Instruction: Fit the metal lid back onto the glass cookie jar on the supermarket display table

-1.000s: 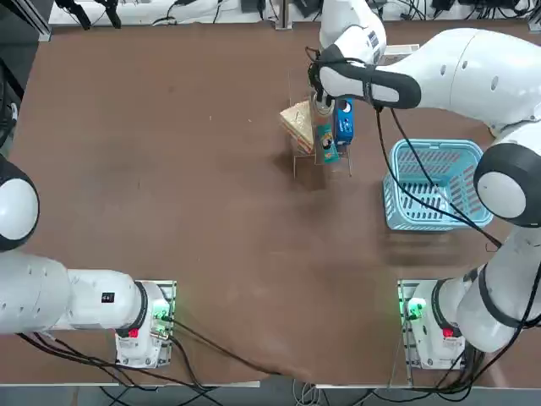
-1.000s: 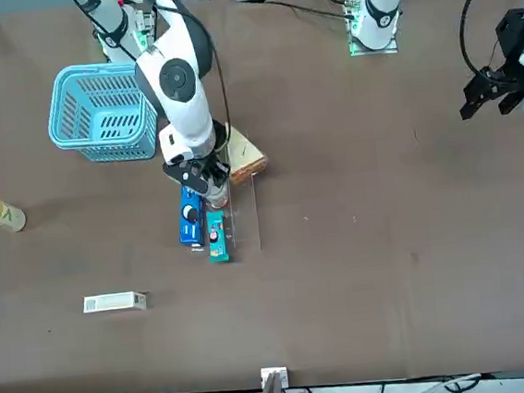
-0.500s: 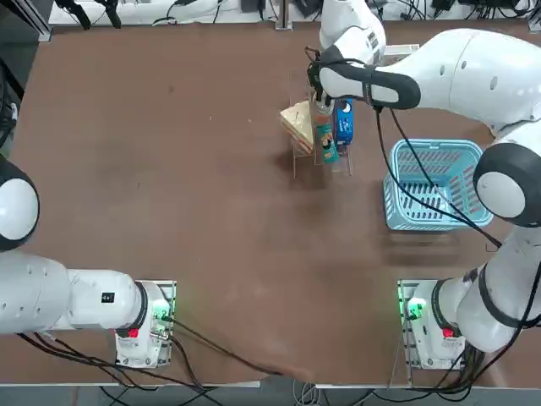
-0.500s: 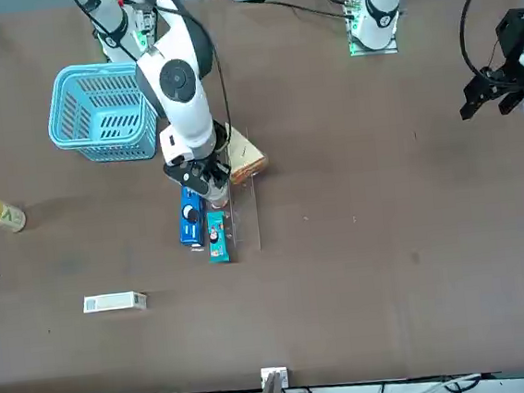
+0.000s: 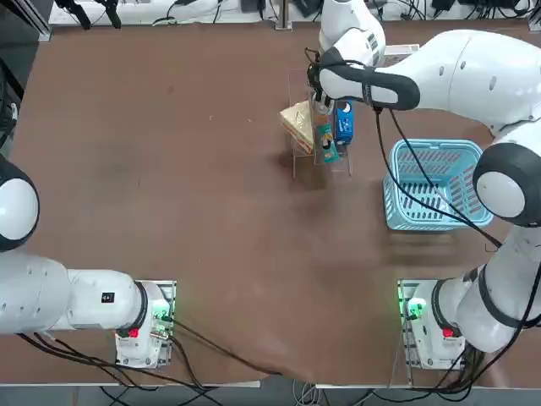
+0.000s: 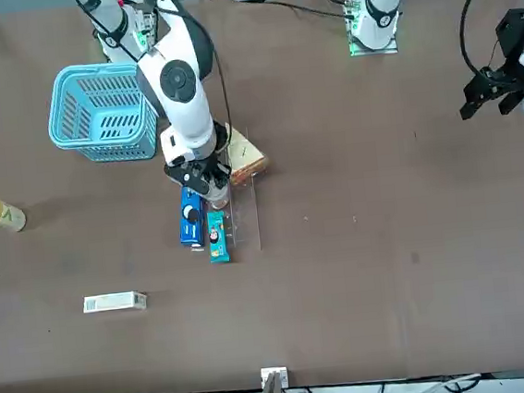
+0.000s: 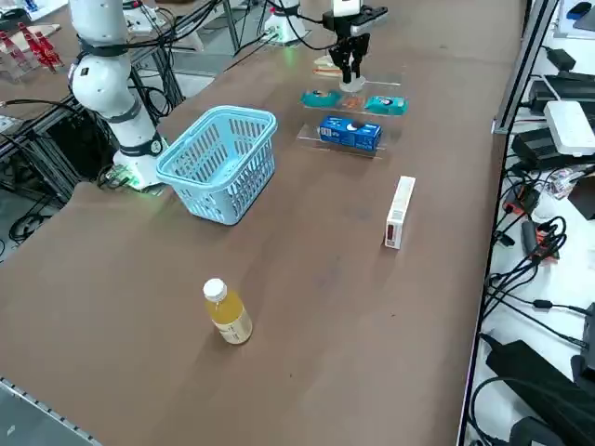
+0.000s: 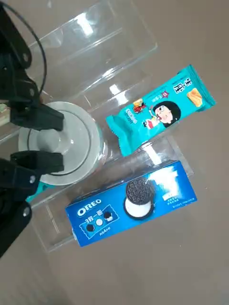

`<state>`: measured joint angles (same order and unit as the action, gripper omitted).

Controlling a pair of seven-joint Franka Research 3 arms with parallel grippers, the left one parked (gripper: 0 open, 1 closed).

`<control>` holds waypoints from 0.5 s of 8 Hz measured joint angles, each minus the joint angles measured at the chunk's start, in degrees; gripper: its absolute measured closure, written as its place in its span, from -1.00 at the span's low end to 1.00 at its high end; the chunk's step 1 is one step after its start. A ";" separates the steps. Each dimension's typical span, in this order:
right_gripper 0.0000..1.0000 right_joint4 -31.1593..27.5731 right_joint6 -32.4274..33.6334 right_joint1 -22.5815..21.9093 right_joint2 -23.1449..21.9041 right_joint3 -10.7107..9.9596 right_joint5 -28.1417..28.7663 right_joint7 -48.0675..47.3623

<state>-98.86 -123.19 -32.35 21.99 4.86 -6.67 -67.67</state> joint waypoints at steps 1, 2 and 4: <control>0.46 -0.08 0.00 -0.03 -0.02 0.00 -0.04 0.00; 0.46 -0.24 0.00 -0.06 -0.06 0.00 -0.07 0.00; 0.46 -0.49 0.00 -0.08 -0.17 0.00 -0.09 0.00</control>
<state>-99.35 -123.19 -32.43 21.83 4.86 -6.75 -67.67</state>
